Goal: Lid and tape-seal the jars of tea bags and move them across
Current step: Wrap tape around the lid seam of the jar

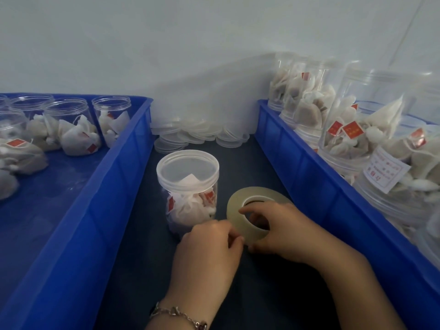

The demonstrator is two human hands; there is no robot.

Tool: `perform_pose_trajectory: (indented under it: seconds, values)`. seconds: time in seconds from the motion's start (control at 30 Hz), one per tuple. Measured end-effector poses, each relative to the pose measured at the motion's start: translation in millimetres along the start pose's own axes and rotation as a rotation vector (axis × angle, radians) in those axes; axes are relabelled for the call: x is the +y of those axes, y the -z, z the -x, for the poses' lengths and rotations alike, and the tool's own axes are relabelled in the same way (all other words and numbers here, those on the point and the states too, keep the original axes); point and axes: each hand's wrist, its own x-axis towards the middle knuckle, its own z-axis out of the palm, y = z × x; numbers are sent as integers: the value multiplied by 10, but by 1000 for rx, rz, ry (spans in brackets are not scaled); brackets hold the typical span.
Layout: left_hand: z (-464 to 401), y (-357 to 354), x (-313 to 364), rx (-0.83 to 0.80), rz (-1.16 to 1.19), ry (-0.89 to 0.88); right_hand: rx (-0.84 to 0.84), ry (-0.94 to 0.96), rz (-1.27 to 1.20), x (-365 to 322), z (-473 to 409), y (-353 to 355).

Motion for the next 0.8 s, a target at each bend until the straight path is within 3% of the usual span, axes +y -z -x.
perform_pose_trajectory:
  seconds: [0.1,0.3,0.57,0.7,0.8]
  values:
    - [-11,15,-10,-14,10,60,-6,102,0,-47,20,39]
    - [-34,28,-55,-25,102,176,-59,109,-62,-84,5,6]
    - [-38,37,-36,66,264,81,51,131,-153,-2,-4,5]
    - [-44,42,-47,110,233,88,23,-26,47,10,-4,-45]
    - [-36,37,-14,150,299,40,90,-30,147,-52,-12,-72]
